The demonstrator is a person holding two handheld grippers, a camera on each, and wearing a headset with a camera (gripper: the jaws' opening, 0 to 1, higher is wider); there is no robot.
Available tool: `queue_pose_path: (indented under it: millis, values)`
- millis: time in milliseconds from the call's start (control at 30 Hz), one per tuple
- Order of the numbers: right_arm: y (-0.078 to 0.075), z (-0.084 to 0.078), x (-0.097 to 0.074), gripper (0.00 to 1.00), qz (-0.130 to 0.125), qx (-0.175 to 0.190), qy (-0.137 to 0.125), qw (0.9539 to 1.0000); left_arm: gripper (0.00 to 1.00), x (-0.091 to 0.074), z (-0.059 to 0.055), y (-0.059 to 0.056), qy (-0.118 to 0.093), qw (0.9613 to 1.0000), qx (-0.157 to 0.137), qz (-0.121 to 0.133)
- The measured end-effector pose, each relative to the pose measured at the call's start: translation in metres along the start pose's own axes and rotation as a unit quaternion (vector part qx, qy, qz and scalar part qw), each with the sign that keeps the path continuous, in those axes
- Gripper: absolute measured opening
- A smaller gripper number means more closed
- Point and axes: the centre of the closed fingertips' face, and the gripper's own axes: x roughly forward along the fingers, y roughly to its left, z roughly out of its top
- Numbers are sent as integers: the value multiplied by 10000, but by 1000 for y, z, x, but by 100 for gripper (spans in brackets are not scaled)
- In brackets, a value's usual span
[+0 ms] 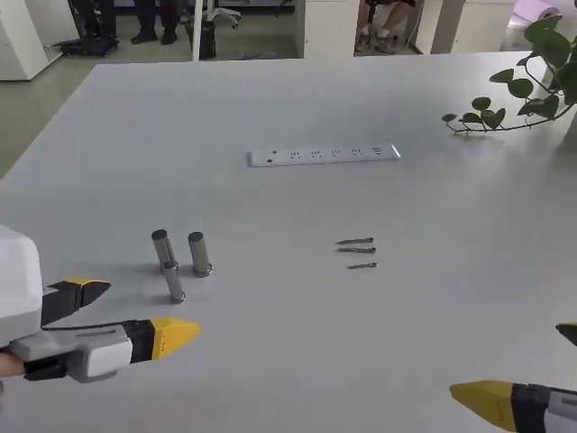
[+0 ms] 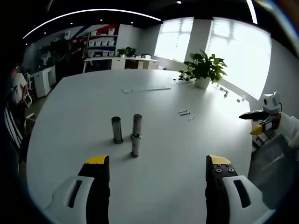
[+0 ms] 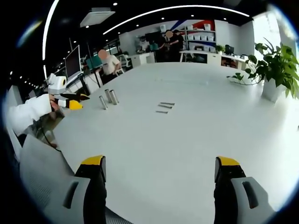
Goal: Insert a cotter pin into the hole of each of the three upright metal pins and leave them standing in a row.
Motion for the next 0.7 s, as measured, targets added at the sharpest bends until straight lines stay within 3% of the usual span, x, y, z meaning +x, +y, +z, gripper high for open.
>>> queue_pose_path:
  millis: [433,700]
  values:
    - [-4,-5,-4,95,-104,97,15,9999,66,33,9,21,41,9999,99,105]
    - [-11,-6,-4,97,-269,188,15,9995,39,47,3,34,253,9984,300,401]
